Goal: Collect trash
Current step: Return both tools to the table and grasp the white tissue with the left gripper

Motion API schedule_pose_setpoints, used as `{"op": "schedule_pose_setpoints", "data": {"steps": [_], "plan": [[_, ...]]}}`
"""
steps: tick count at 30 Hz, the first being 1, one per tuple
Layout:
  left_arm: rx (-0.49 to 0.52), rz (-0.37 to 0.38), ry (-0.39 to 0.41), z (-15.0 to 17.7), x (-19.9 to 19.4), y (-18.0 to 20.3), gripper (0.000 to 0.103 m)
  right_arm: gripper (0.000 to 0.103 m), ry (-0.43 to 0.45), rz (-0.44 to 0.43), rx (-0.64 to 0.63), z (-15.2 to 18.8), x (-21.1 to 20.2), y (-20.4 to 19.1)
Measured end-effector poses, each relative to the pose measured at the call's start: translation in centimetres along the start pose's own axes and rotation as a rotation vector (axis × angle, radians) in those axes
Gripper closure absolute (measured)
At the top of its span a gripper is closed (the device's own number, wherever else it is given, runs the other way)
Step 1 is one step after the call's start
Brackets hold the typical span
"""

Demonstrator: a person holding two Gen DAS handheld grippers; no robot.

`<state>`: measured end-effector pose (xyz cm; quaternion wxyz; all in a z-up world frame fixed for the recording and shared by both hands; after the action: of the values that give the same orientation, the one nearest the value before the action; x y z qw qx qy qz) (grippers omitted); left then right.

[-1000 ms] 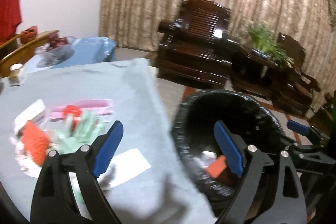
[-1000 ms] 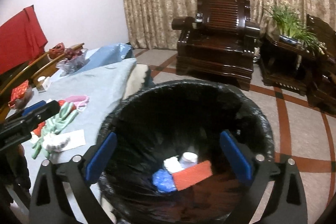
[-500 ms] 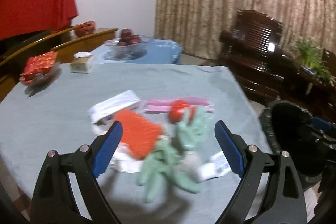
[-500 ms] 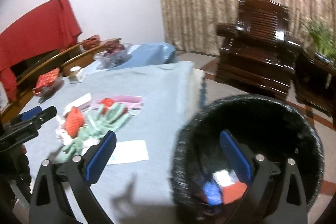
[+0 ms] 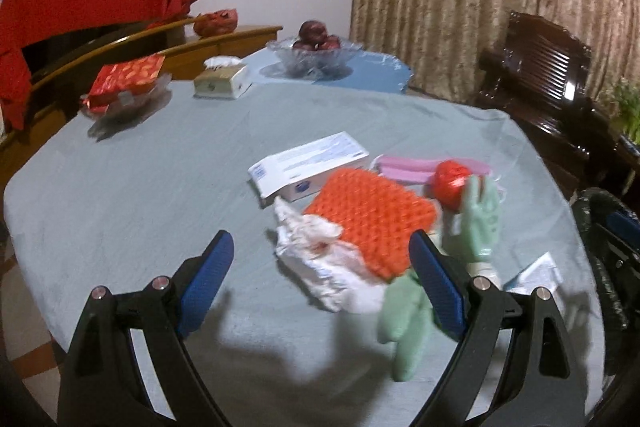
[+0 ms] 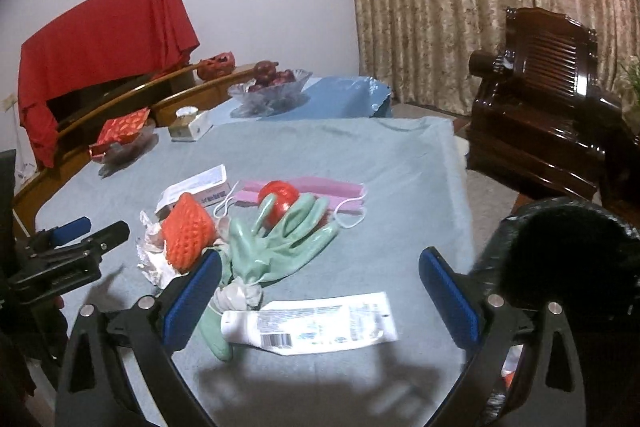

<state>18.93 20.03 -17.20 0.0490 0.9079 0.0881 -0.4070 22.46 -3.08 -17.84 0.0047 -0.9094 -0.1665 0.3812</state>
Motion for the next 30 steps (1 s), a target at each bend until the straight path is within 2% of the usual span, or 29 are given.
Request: {"op": "schedule_pose_setpoints", "data": {"steps": [8,14,16,18,19,21,22,30], "plan": [[-0.041,0.006,-0.059,0.4,3.3,-1.6,0.018,0.006,-0.029,-0.004,-0.024,0.2,2.3,-1.2],[-0.042,0.033,-0.103,0.8,5.2,-1.2,0.029,0.006,-0.036,-0.009,-0.031,0.1,3.2,-1.6],[-0.042,0.054,-0.117,1.0,5.6,-1.0,0.04,0.006,-0.037,-0.01,-0.039,0.1,3.4,-1.9],[-0.039,0.068,-0.136,1.2,5.9,-0.6,0.06,0.006,-0.037,-0.018,-0.043,0.0,3.6,-2.3],[-0.039,0.074,-0.142,1.4,6.0,-0.5,0.067,0.006,-0.037,-0.023,-0.045,0.0,3.7,-2.5],[-0.049,0.085,-0.154,1.7,6.1,-0.5,0.089,0.006,-0.036,-0.031,-0.055,0.0,3.8,-3.1],[-0.059,0.091,-0.153,1.9,6.0,-0.7,0.093,0.006,-0.033,-0.035,-0.065,-0.1,3.8,-3.5],[-0.114,0.062,-0.108,2.1,3.6,-3.2,0.097,0.007,-0.002,-0.101,-0.109,-1.1,3.2,-6.6]]}}
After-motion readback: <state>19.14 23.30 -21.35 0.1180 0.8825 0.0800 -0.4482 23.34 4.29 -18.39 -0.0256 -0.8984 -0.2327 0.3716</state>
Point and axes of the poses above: each gripper's, at about its wrist camera, not at the fingertips, and x roughly the way its jaws point, y to its right, z to its underside, the point moved 5 cm from there along x, roughly the way its jaws point, and after that the axes turned 10 degrees about -y, right-handed, at the moved point
